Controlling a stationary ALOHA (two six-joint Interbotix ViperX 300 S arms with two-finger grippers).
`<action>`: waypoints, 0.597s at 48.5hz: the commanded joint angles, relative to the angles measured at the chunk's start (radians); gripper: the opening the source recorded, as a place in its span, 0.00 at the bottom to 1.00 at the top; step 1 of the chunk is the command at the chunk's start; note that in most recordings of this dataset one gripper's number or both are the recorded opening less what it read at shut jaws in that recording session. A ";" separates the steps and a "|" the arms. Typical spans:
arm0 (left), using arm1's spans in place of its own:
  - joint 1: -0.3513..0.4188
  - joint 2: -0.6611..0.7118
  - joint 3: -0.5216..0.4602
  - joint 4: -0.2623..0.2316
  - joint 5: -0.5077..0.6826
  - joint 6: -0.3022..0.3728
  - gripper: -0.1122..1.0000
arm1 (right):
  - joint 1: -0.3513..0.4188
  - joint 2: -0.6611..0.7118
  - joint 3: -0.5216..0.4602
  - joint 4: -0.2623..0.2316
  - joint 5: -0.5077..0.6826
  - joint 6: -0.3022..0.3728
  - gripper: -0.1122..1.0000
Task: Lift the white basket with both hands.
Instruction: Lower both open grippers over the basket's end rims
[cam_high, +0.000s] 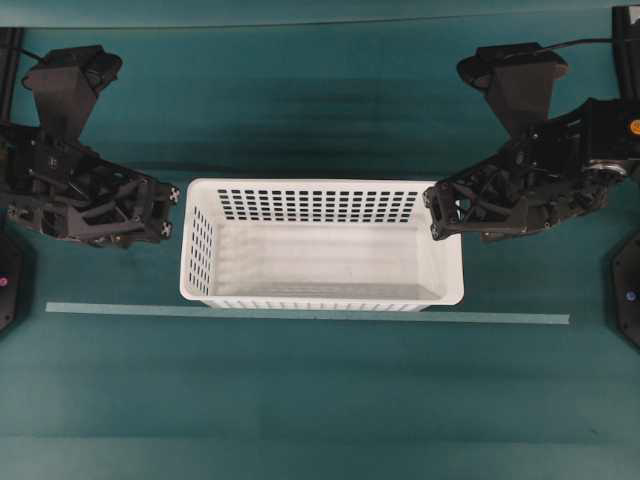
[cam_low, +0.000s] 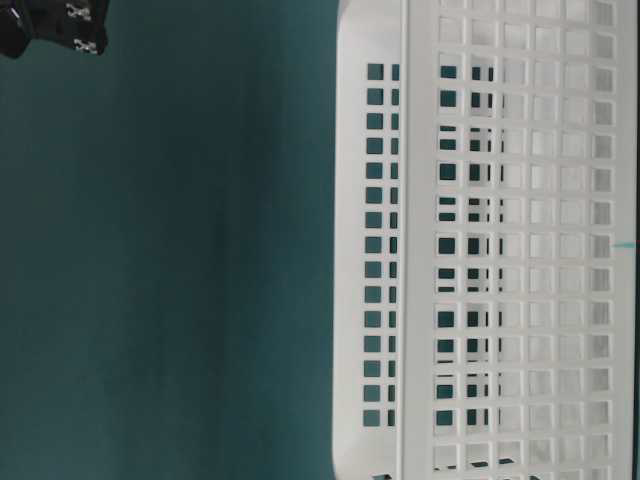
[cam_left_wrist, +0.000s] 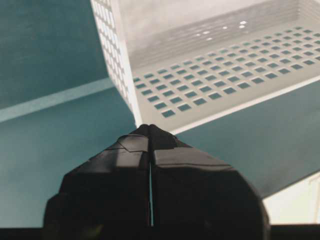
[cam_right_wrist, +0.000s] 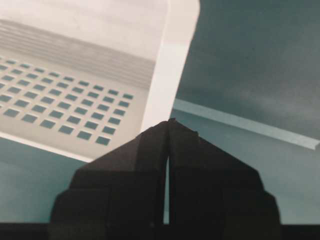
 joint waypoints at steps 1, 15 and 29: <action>-0.003 0.018 -0.014 0.003 -0.011 0.003 0.08 | 0.002 0.034 -0.005 0.009 -0.014 0.000 0.18; -0.028 0.014 0.006 0.003 -0.060 0.005 0.25 | 0.002 0.037 0.021 0.035 -0.074 -0.006 0.45; -0.029 0.018 0.043 0.003 -0.115 0.005 0.93 | -0.002 0.040 0.067 0.037 -0.150 0.020 0.97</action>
